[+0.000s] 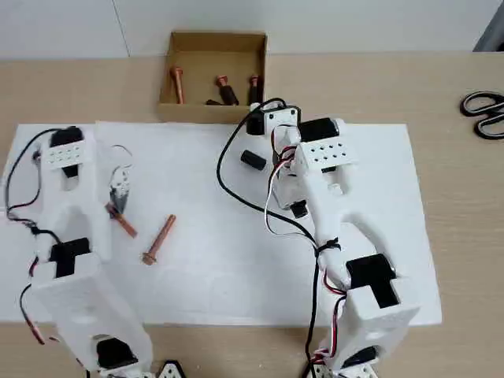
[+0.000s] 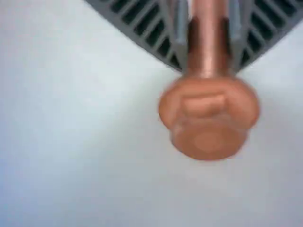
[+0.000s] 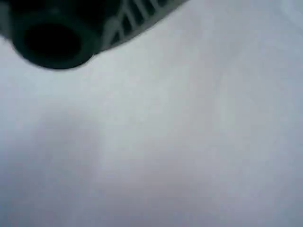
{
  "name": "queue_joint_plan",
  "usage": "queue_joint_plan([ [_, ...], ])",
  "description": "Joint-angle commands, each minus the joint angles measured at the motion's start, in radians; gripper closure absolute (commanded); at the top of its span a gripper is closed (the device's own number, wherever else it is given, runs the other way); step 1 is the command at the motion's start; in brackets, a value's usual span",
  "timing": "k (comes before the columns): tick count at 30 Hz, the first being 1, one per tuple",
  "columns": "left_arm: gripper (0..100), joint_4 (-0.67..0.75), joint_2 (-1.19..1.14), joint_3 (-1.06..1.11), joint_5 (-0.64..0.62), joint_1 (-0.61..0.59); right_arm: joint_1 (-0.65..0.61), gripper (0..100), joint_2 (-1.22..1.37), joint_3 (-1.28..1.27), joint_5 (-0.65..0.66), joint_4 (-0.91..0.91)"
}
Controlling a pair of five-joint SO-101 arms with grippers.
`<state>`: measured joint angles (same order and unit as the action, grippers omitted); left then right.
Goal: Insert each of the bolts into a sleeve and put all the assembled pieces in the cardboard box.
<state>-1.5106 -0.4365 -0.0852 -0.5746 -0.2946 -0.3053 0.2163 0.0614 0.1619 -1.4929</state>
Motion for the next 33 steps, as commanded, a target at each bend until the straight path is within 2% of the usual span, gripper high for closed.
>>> queue_joint_plan([
  [1,99,-0.068,0.086,-0.084,0.169,0.069,0.010,99.2,-0.062,0.003,0.008,0.004],
  [6,99,-0.058,0.094,-0.105,0.546,0.135,0.010,99.2,-0.062,0.003,0.008,0.004],
  [8,99,-0.035,0.094,-0.104,0.649,0.147,0.010,99.2,-0.062,0.003,0.006,0.002],
  [11,99,-0.029,0.094,-0.107,0.658,0.153,0.010,99.2,-0.062,-0.009,0.006,0.004],
  [15,91,-0.029,0.094,-0.104,0.655,0.144,0.010,99.2,-0.062,-0.023,0.006,0.004],
  [33,91,0.071,-0.028,-0.102,0.628,0.121,0.010,99.2,-0.062,-0.023,0.006,0.004],
])
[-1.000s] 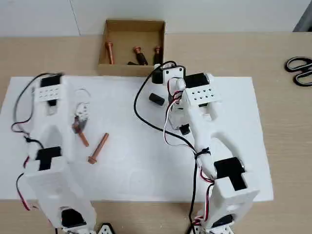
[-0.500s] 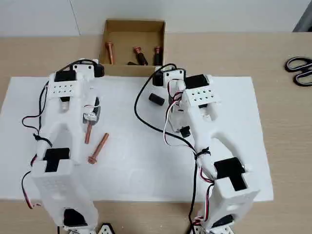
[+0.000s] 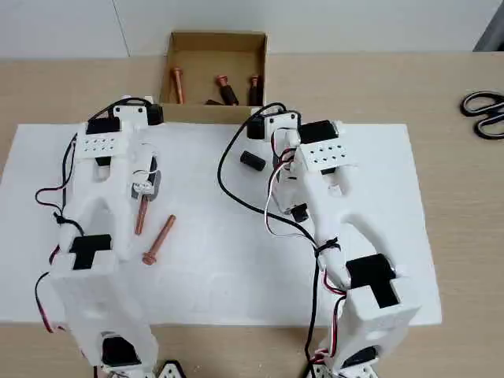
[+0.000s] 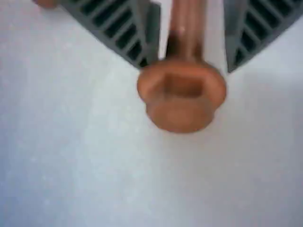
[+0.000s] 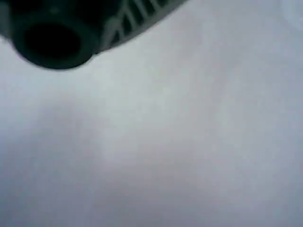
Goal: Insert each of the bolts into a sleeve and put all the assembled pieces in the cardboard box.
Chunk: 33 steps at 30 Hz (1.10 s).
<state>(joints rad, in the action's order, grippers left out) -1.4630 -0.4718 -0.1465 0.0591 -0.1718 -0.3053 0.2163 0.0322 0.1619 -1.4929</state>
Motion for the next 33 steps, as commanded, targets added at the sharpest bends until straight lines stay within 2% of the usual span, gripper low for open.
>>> queue_joint_plan([
  [1,91,0.025,0.003,-0.042,-0.006,0.000,0.010,99.2,-0.062,0.006,0.006,0.004],
  [16,96,0.043,-0.072,-0.048,-0.034,0.003,0.010,99.2,-0.062,0.006,0.008,0.005],
  [24,98,-0.084,0.196,-0.139,-0.040,-0.009,0.027,99.5,-0.073,0.040,0.009,-0.008],
  [29,98,-0.187,0.368,-0.185,-0.041,-0.014,0.030,99.5,-0.120,0.203,0.009,-0.153],
  [33,100,-0.239,0.509,-0.182,-0.041,-0.008,0.024,99.5,-0.220,0.258,0.009,-0.160],
])
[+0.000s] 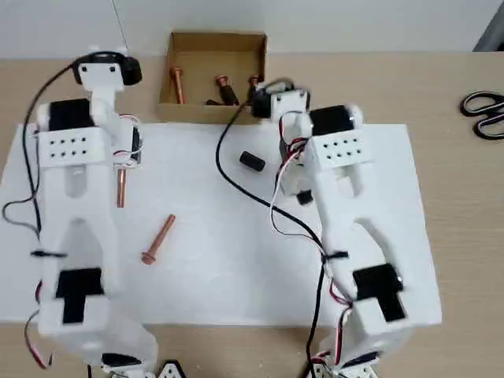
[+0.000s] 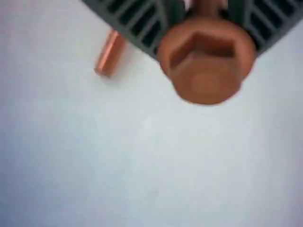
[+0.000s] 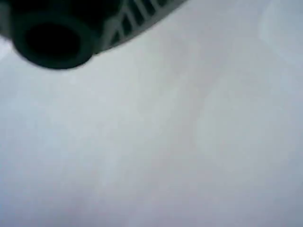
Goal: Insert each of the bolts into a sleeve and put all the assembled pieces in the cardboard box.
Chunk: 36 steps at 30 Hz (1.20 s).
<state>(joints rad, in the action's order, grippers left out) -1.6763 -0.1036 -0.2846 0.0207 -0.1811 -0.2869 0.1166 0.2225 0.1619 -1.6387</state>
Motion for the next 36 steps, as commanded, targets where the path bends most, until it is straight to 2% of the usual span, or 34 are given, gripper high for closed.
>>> queue_joint_plan([
  [1,99,-0.029,0.173,-0.042,-0.005,0.002,0.001,99.5,-0.157,0.068,0.008,-0.015],
  [4,99,-0.032,0.270,-0.041,-0.028,0.002,-0.038,99.5,-0.291,0.068,0.006,-0.015],
  [8,99,-0.032,0.404,-0.041,-0.184,0.002,-0.099,99.5,-0.481,0.063,0.005,-0.018],
  [12,99,-0.034,0.512,-0.031,-0.261,0.034,-0.108,99.5,-0.641,0.014,0.003,-0.015],
  [16,99,-0.029,0.617,0.076,-0.267,0.147,-0.108,99.5,-0.785,-0.112,0.002,-0.013],
  [20,99,0.044,0.721,0.203,-0.359,0.292,-0.108,99.5,-0.891,-0.307,0.000,-0.001],
  [25,99,0.270,0.818,0.372,-0.443,0.396,-0.119,99.4,-1.029,-0.580,-0.021,0.174],
  [29,99,0.371,0.865,0.492,-0.453,0.413,-0.147,99.4,-1.191,-0.790,-0.193,0.357],
  [31,99,0.397,0.882,0.527,-0.480,0.413,-0.147,99.4,-1.277,-0.911,-0.229,0.469],
  [36,99,0.482,0.904,0.576,-0.537,0.416,-0.171,99.4,-1.497,-1.220,-0.149,0.685],
])
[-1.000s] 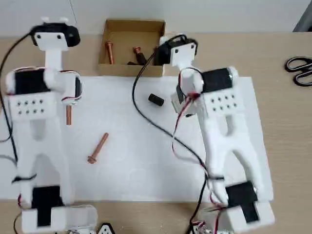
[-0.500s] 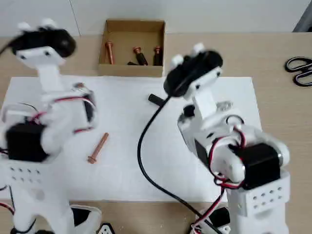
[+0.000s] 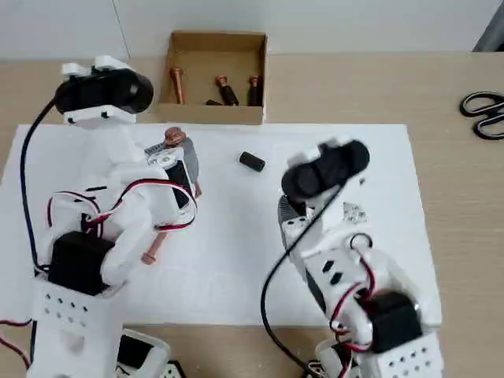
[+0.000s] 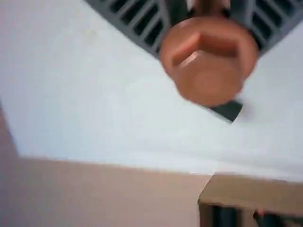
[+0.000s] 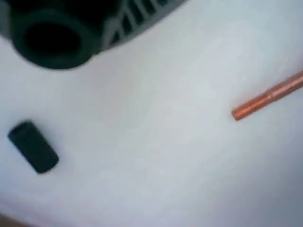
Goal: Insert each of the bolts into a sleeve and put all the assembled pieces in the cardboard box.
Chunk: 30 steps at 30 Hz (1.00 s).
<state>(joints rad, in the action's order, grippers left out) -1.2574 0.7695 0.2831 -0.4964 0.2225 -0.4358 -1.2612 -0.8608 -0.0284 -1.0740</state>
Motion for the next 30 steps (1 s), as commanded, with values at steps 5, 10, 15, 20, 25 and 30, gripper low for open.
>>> queue_joint_plan([
  [5,99,0.112,0.032,0.024,-0.015,0.129,-0.090,99.5,-0.340,-0.399,0.049,0.252],
  [10,99,0.106,0.032,0.024,-0.014,0.203,-0.099,99.5,-0.529,-0.554,0.051,0.317],
  [15,99,0.107,0.034,0.022,0.026,0.299,-0.104,99.5,-0.518,-0.565,0.049,0.320],
  [20,99,0.163,0.034,0.030,0.051,0.345,-0.104,99.5,-0.518,-0.566,0.048,0.317],
  [25,99,0.272,0.037,0.120,0.051,0.345,-0.104,99.5,-0.516,-0.566,-0.044,0.314],
  [30,99,0.400,0.155,0.288,0.083,0.345,-0.104,99.5,-0.515,-0.566,-0.054,0.314],
])
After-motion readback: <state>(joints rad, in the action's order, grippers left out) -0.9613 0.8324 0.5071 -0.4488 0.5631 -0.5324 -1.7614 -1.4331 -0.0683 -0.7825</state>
